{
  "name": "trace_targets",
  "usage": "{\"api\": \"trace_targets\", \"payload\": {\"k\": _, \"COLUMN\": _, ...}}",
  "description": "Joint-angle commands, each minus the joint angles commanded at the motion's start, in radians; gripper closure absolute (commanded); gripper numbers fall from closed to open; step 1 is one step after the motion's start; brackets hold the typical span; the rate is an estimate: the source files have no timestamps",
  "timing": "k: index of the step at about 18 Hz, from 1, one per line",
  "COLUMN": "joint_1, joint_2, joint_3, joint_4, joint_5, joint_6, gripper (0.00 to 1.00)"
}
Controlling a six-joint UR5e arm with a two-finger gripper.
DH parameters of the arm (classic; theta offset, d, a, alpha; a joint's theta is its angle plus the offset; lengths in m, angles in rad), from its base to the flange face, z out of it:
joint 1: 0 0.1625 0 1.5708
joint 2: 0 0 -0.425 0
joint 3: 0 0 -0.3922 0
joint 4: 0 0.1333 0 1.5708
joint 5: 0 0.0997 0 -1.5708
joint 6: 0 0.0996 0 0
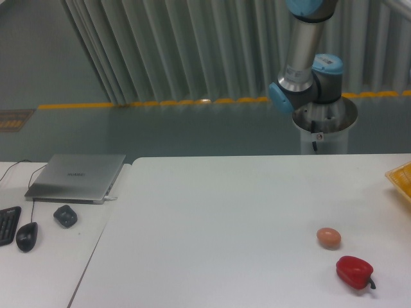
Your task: Place the green pepper on the table
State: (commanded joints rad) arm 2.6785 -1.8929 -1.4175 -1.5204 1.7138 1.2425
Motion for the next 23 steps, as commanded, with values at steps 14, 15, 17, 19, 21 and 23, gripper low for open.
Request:
{"api": "trace_targets", "payload": {"k": 14, "joint_1": -0.123, "joint_2": 0.003, "joint_3": -0.008, "joint_4": 0.161, "joint_5": -0.313, "joint_6": -0.129, "gripper": 0.55}}
{"api": "trace_targets", "payload": {"k": 15, "joint_1": -0.131, "joint_2": -0.008, "joint_3": -0.011, "joint_4": 0.161, "joint_5": -0.312, "joint_6": -0.136, "gripper": 0.55}}
{"api": "trace_targets", "payload": {"k": 17, "joint_1": -0.155, "joint_2": -0.021, "joint_3": -0.032, "joint_4": 0.163, "joint_5": -0.309, "joint_6": -0.184, "gripper": 0.55}}
{"api": "trace_targets", "payload": {"k": 19, "joint_1": -0.161, "joint_2": -0.034, "joint_3": -0.040, "joint_4": 0.164, "joint_5": -0.307, "joint_6": -0.199, "gripper": 0.55}}
{"api": "trace_targets", "payload": {"k": 21, "joint_1": -0.169, "joint_2": -0.041, "joint_3": -0.054, "joint_4": 0.164, "joint_5": -0.298, "joint_6": -0.201, "gripper": 0.54}}
{"api": "trace_targets", "payload": {"k": 23, "joint_1": -0.170, "joint_2": -0.048, "joint_3": -0.060, "joint_4": 0.164, "joint_5": -0.289, "joint_6": -0.206, "gripper": 0.53}}
